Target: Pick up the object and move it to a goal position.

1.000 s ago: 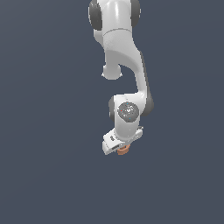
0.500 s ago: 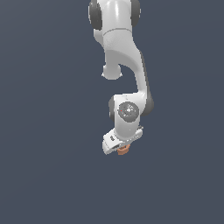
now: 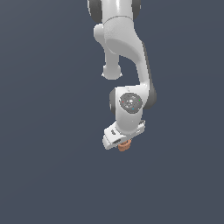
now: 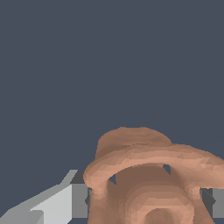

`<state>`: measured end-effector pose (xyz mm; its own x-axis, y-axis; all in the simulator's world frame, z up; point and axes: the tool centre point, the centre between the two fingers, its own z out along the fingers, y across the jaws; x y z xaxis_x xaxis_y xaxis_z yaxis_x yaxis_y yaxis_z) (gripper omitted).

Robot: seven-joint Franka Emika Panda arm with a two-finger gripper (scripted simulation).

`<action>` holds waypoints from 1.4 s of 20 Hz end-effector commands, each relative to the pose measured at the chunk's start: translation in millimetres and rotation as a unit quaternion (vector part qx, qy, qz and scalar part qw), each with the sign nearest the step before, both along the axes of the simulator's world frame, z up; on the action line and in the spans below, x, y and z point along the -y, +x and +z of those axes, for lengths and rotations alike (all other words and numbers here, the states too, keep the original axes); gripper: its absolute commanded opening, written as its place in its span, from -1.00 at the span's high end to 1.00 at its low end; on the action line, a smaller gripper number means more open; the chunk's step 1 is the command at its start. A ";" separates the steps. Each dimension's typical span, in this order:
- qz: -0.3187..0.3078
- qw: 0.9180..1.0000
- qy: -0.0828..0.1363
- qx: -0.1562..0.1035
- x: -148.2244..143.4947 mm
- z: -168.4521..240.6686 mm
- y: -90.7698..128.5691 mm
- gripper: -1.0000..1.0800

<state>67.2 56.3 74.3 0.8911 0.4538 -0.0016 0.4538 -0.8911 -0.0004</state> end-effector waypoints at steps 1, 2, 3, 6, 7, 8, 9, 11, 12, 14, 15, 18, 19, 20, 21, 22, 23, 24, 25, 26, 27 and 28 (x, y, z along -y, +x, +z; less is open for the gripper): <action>0.000 1.000 0.000 0.001 -2.1 16.9 -3.7 1.00; 0.000 1.000 0.000 0.001 -3.0 24.7 -5.6 1.00; 0.000 1.000 0.000 0.001 -4.0 33.2 -7.7 1.00; 0.000 1.000 0.000 0.001 -7.7 62.7 -14.9 1.00; 0.000 1.000 0.000 0.001 -9.0 73.6 -17.6 1.00; 0.000 1.000 0.000 0.001 -10.4 85.1 -20.3 1.00; 0.000 1.000 0.000 0.001 -11.8 96.8 -23.1 1.00; 0.000 1.000 0.000 0.001 -14.7 120.2 -28.5 1.00; 0.000 1.000 0.000 0.001 -16.4 131.9 -31.3 1.00; 0.000 1.000 0.000 0.001 -19.3 155.2 -36.6 1.00; 0.000 1.000 0.000 0.001 -20.7 166.7 -39.1 1.00; 0.000 1.000 0.000 0.001 -24.8 198.8 -46.1 1.00; 0.000 1.000 0.000 0.001 -26.0 208.8 -48.1 1.00; 0.000 1.000 0.000 0.001 -27.3 218.3 -50.0 1.00; 0.000 1.000 0.000 0.001 -28.4 227.3 -51.8 1.00; 0.000 1.000 0.000 0.001 -29.5 235.8 -53.4 1.00; 0.000 1.000 0.000 0.001 -30.3 243.7 -54.9 1.00; 0.000 1.000 0.000 0.001 -31.3 250.9 -56.2 1.00; 0.000 1.000 0.000 0.001 -32.1 257.3 -57.4 1.00; 0.000 1.000 0.000 0.001 -32.9 263.1 -58.3 1.00; 0.000 1.000 0.000 0.001 -33.6 268.1 -59.1 1.00; 0.000 1.000 0.000 0.001 -34.2 272.6 -59.8 1.00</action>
<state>9.1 89.6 339.2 0.8906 0.4547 0.0014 0.4547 -0.8906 0.0009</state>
